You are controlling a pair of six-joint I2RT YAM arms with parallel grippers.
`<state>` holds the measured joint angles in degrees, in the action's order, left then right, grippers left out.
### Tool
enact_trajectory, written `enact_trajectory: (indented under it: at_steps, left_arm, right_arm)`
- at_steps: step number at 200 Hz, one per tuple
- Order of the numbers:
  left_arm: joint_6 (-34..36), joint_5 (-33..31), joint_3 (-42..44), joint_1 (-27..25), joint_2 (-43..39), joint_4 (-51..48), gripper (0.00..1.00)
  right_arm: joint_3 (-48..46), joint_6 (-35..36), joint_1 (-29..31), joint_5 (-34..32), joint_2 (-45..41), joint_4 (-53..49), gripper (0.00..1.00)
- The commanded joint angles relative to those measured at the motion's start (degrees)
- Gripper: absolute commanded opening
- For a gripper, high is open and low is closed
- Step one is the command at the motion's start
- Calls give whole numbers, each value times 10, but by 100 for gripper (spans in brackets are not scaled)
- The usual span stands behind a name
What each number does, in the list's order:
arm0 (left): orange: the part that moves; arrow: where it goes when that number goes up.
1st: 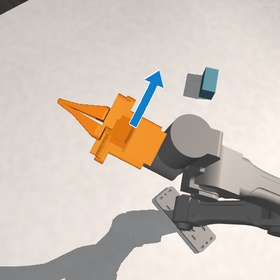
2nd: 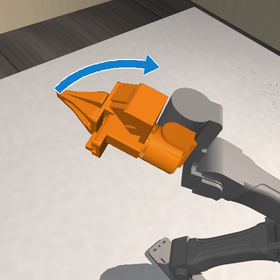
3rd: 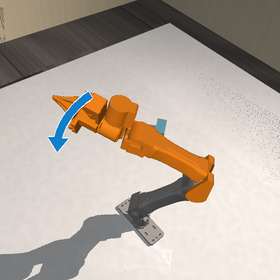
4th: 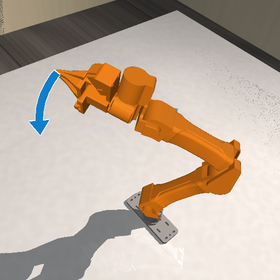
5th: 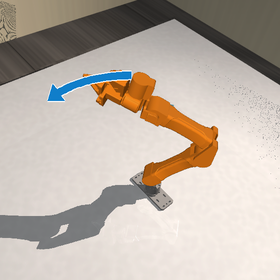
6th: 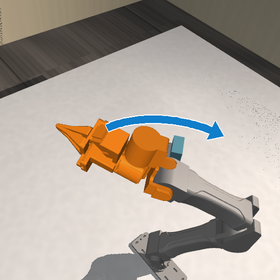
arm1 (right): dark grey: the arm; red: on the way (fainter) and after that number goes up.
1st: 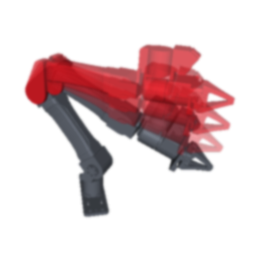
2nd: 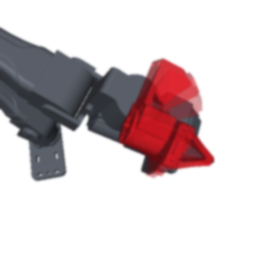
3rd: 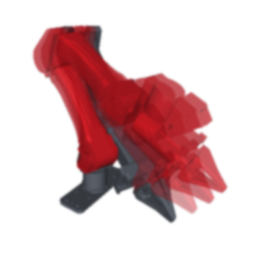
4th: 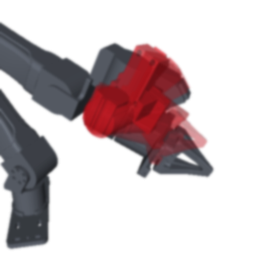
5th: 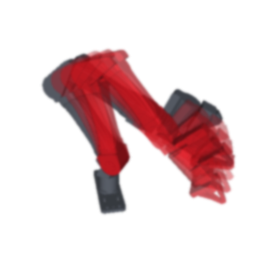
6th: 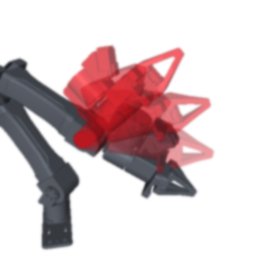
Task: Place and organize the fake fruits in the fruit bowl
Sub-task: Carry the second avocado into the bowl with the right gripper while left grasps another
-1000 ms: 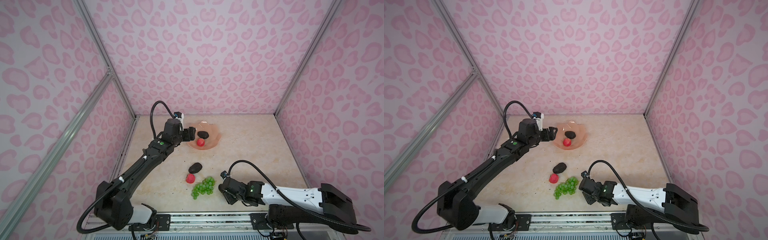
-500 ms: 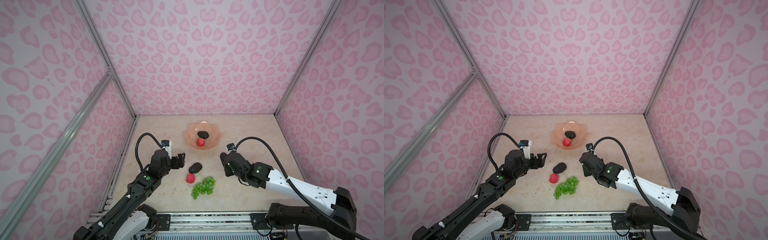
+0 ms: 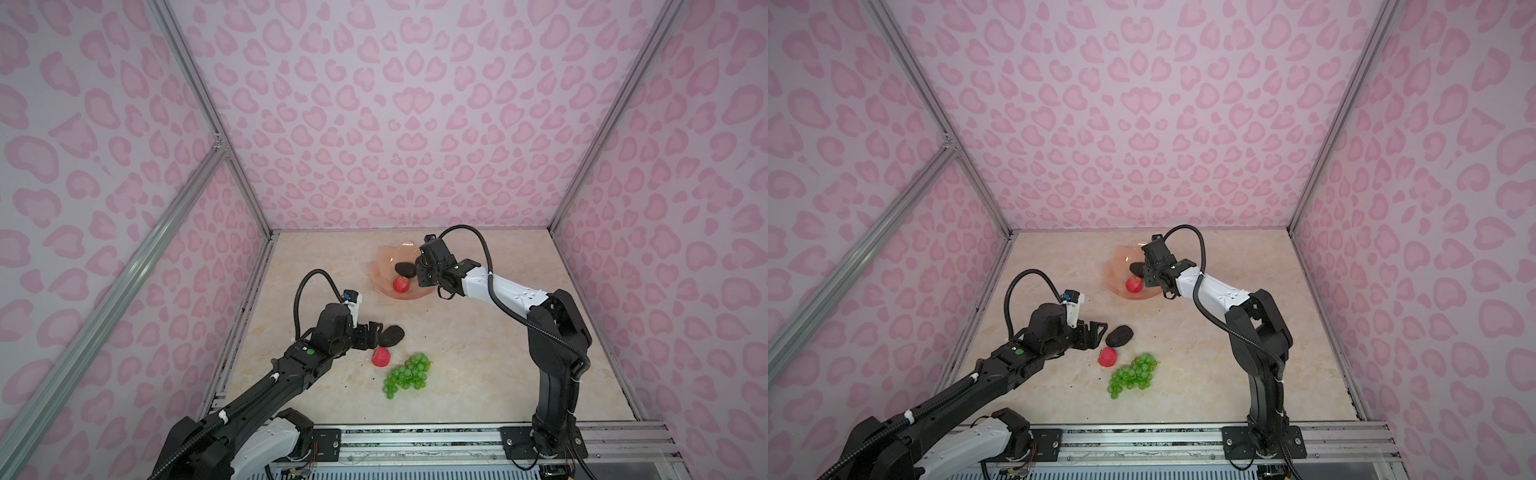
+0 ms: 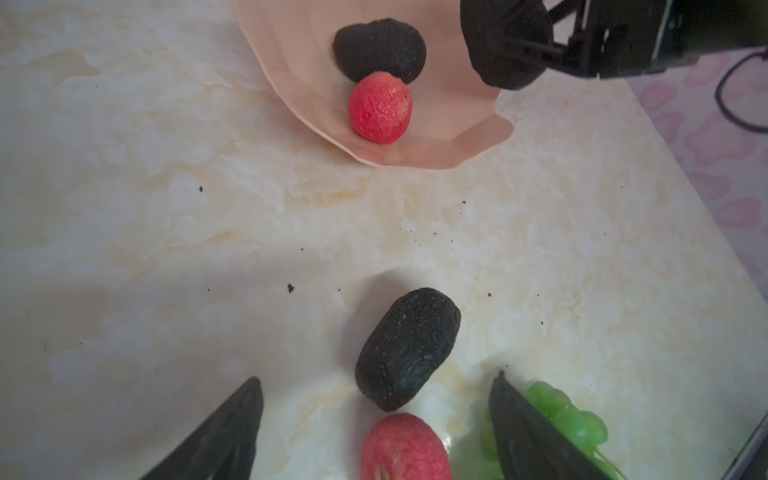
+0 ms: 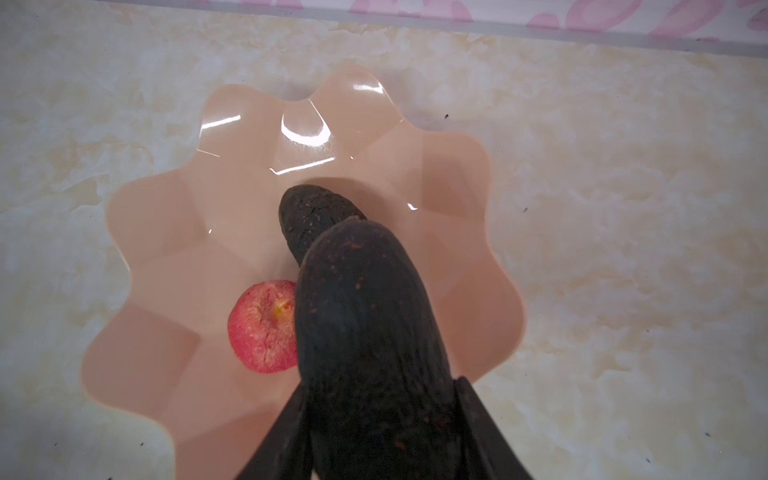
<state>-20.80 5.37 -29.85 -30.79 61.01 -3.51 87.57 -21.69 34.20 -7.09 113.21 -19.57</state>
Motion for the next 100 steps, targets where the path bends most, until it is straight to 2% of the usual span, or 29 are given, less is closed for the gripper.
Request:
enact_trajectory:
  at_steps: [1, 45, 100]
  left_arm:
    - [26, -10, -14, -18, 37, 38, 86]
    - [40, 11, -63, -44, 152, 62, 83]
    - [45, 27, -101, -64, 247, 59, 77]
  right_arm:
    - [7, -24, -9, 19, 19, 18, 42]
    - [18, -50, -22, 35, 44, 18, 53]
    - [26, -56, -34, 44, 20, 23, 72]
